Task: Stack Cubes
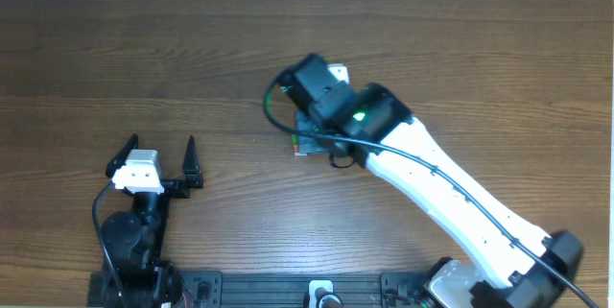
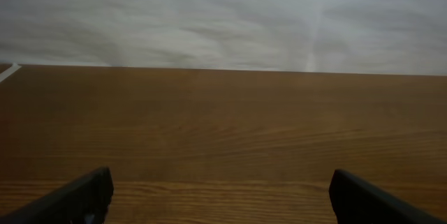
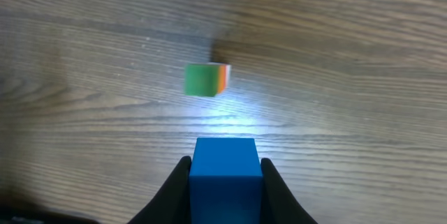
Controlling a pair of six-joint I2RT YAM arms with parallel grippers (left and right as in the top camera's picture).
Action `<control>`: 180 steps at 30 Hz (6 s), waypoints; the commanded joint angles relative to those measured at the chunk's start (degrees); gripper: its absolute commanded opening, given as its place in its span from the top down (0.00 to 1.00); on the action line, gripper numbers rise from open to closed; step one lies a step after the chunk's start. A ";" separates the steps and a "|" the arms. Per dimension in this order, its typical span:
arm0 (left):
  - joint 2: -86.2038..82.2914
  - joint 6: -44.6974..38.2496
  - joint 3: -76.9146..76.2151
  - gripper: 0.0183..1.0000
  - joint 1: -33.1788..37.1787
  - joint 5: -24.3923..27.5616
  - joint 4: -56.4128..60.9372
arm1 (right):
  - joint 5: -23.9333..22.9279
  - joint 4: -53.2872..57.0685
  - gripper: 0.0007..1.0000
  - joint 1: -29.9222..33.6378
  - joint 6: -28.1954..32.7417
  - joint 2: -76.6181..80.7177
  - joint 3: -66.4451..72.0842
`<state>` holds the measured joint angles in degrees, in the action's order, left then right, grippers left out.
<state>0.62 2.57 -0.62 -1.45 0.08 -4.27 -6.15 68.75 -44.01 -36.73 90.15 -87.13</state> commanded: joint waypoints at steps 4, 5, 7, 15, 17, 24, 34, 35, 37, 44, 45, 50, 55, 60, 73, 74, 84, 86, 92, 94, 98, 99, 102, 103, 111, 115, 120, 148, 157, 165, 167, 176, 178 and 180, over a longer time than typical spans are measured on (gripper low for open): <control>-0.46 -0.83 0.31 0.00 0.31 0.57 -0.02 | -1.84 4.13 0.99 -1.73 -3.19 11.26 -9.38; -0.46 -0.83 0.28 0.00 0.31 0.57 -0.02 | -1.84 5.05 0.99 -1.75 -3.58 12.92 -10.69; -0.46 -0.85 0.31 0.00 0.31 0.57 -0.04 | -1.81 6.10 0.99 -1.81 -4.24 15.61 -12.57; -0.46 -0.83 0.28 0.00 0.31 0.57 -0.04 | 0.66 6.12 0.99 -1.84 -6.12 18.64 -13.03; -0.46 -0.83 0.31 0.00 0.31 0.57 -0.04 | 0.76 6.16 0.99 -1.86 -6.21 18.73 -12.96; -0.46 -0.83 0.31 0.00 0.31 0.57 -0.04 | 0.74 4.72 0.99 -1.62 -6.58 18.75 -10.49; -0.46 -0.83 0.31 0.00 0.31 0.57 -0.04 | 0.48 3.17 0.99 -1.01 -6.54 20.70 -9.57; -0.46 -0.83 0.31 0.00 0.31 0.57 -0.04 | 0.44 3.10 0.99 -0.83 -6.54 21.07 -9.57; -0.46 -0.85 0.31 0.00 0.31 0.57 -0.02 | 0.48 3.06 0.99 -0.68 -6.54 21.55 -9.57; -0.46 -0.85 0.28 0.00 0.31 0.57 -0.04 | 0.31 2.82 0.99 -0.48 -6.56 21.75 -9.57; -0.46 -0.83 0.31 0.00 0.31 0.57 -0.04 | 0.31 2.82 0.99 -0.42 -6.56 21.75 -9.57; -0.46 -0.83 0.31 0.00 0.31 0.57 -0.04 | 0.28 2.82 0.99 -0.11 -6.62 21.75 -9.57; -0.46 -0.83 0.31 0.00 0.31 0.57 -0.04 | 0.11 2.84 0.99 0.28 -7.34 21.75 -9.57; -0.46 -0.83 0.28 0.00 0.31 0.57 -0.04 | 0.13 2.73 0.99 0.26 -7.61 21.77 -9.57; -0.46 -0.85 0.31 0.00 0.31 0.57 -0.02 | 0.11 2.12 0.94 0.31 -8.24 22.49 -9.55; -0.46 -0.83 0.31 0.00 0.31 0.57 -0.04 | 0.11 1.97 0.94 0.31 -8.24 22.49 -9.55; -0.46 -0.83 0.31 0.00 0.31 0.57 -0.02 | 0.15 1.79 0.83 0.31 -8.24 22.49 -9.55; -0.46 -0.85 0.31 0.00 0.31 0.57 -0.04 | 0.15 1.99 0.80 0.31 -8.24 22.49 -9.53; -0.46 -0.83 0.28 0.00 0.31 0.57 -0.04 | 0.15 2.40 0.69 0.31 -8.24 22.49 -9.44; -0.46 -0.85 0.28 0.00 0.31 0.57 -0.02 | 0.15 2.40 0.67 0.31 -8.24 22.49 -9.44; -0.46 -0.83 0.31 0.00 0.31 0.57 -0.02 | 0.13 2.40 0.59 0.31 -8.24 22.49 -9.44; -0.46 -0.83 0.31 0.00 0.31 0.57 -0.04 | 0.13 2.40 0.57 0.31 -8.24 22.49 -9.44; -0.46 -0.85 0.31 0.00 0.31 0.57 -0.04 | 0.11 2.36 0.52 0.31 -8.22 22.49 -9.44; -0.46 -0.83 0.31 0.00 0.31 0.57 -0.04 | 0.09 2.32 0.50 0.31 -8.22 22.49 -9.44; -0.46 -0.83 0.28 0.00 0.31 0.57 -0.04 | -1.33 -1.88 0.01 0.87 -5.03 22.14 -9.62; -0.46 -0.83 0.31 0.00 0.31 0.57 -0.02 | -4.63 -6.19 0.01 2.78 0.15 20.39 -9.97; -0.46 -0.85 0.31 0.00 0.31 0.57 -0.04 | -7.21 -6.67 0.01 8.46 6.27 15.45 -10.01; -0.46 -0.83 0.31 0.00 0.31 0.57 -0.04 | -6.16 -33.48 0.01 32.61 24.20 -70.64 57.68; -0.46 -0.85 0.31 0.00 0.31 0.57 -0.04 | 3.61 -44.98 0.01 34.64 25.05 -81.35 69.55; -0.46 -0.85 0.31 0.00 0.31 0.57 -0.04 | -0.59 -47.78 0.01 34.53 24.94 -82.88 73.07; -0.46 -0.83 0.31 0.00 0.31 0.57 -0.02 | -0.76 -48.52 0.01 34.53 24.57 -82.88 73.81; -0.46 -0.85 0.31 0.00 0.31 0.57 -0.04 | -0.72 -55.04 0.01 34.53 29.38 -82.86 82.90; -0.46 -0.85 0.31 0.00 0.31 0.57 -0.04 | 0.57 -55.36 0.01 34.53 31.85 -82.82 82.93; -0.46 -0.83 0.31 0.00 0.31 0.57 -0.02 | 0.55 -56.37 0.01 34.62 33.22 -82.84 83.25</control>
<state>0.51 2.57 -0.62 -1.45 0.25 -4.25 -6.07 13.47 -9.82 -7.51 7.86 -4.73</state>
